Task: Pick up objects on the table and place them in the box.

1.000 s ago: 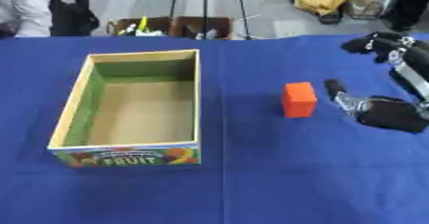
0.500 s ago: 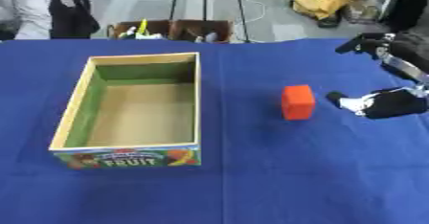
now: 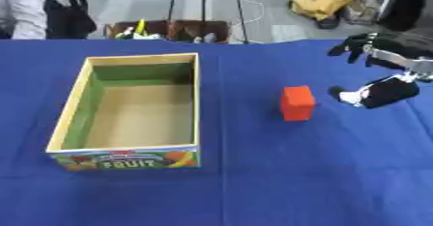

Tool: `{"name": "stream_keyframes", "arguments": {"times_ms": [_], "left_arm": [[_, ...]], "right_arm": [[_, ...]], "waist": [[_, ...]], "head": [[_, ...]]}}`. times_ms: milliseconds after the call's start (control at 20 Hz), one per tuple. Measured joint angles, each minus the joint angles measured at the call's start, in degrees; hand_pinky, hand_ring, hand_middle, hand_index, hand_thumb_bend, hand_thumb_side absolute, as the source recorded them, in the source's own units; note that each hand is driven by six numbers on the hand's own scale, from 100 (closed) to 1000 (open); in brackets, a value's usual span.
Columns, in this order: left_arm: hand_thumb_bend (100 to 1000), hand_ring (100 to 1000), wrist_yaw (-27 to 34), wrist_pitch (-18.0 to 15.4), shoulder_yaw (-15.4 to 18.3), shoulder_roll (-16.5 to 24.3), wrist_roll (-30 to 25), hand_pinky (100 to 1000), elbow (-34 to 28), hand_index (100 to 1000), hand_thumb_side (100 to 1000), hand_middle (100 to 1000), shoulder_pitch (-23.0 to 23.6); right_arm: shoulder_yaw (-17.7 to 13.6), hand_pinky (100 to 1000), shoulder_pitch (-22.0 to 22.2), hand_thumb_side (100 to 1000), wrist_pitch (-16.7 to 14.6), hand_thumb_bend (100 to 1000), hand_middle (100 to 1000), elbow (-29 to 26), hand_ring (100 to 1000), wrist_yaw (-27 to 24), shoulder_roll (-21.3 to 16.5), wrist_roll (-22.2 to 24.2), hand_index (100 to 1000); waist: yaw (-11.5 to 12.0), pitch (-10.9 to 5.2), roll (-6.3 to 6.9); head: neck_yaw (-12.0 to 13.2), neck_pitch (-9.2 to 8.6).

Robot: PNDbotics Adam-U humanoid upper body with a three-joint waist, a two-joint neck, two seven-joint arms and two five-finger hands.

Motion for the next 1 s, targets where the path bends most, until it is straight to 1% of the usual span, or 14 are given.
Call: {"name": "stream_keyframes", "arguments": {"times_ms": [150, 250, 350, 450, 650, 800, 1000], "left_arm": [[100, 717, 0.00, -0.02, -0.02, 0.01, -0.11, 296, 0.00, 505, 856, 558, 0.01], [100, 717, 0.00, 0.02, -0.04, 0.01, -0.17, 296, 0.00, 505, 856, 558, 0.01], [100, 717, 0.00, 0.03, -0.12, 0.02, -0.18, 296, 0.00, 504, 855, 558, 0.02], [100, 717, 0.00, 0.04, -0.31, 0.02, -0.20, 296, 0.00, 505, 855, 558, 0.02], [100, 717, 0.00, 0.05, -0.36, 0.02, -0.26, 295, 0.00, 504, 855, 558, 0.02], [100, 717, 0.00, 0.04, -0.39, 0.02, -0.42, 295, 0.00, 504, 855, 558, 0.01], [100, 717, 0.00, -0.03, -0.54, 0.02, -0.55, 295, 0.00, 504, 855, 558, -0.03]], "right_arm": [[0.59, 552, -2.46, 504, -0.34, 311, 875, 3.04, 718, 0.07, 0.31, 2.81, 949], [0.98, 565, -4.05, 520, -0.56, 387, 878, 5.18, 724, 0.34, 0.83, 4.64, 957], [1.45, 581, -5.30, 536, -0.97, 482, 875, 7.19, 716, 0.61, 1.47, 6.49, 959], [1.79, 579, -6.28, 538, -1.47, 513, 881, 8.70, 702, 1.01, 2.03, 8.33, 959], [2.37, 576, -7.64, 531, -2.47, 498, 881, 9.82, 701, 2.18, 2.82, 11.41, 955], [2.97, 556, -8.12, 533, -2.78, 495, 879, 10.38, 664, 2.73, 3.56, 12.37, 956], [3.74, 559, -8.65, 541, -2.82, 514, 882, 11.51, 680, 3.90, 4.72, 12.96, 960]], "waist": [[0.19, 0.00, -0.20], [0.41, 0.00, -0.32], [0.54, 0.00, -0.32], [0.66, 0.00, -0.33], [0.75, 0.01, -0.40], [0.96, 0.07, -0.45], [1.13, 0.32, -0.43]], "head": [[-0.18, 0.00], [-0.39, -0.02], [-0.64, -0.03], [-0.81, -0.04], [-1.18, -0.07], [-1.52, -0.09], [-1.83, -0.15]]}}
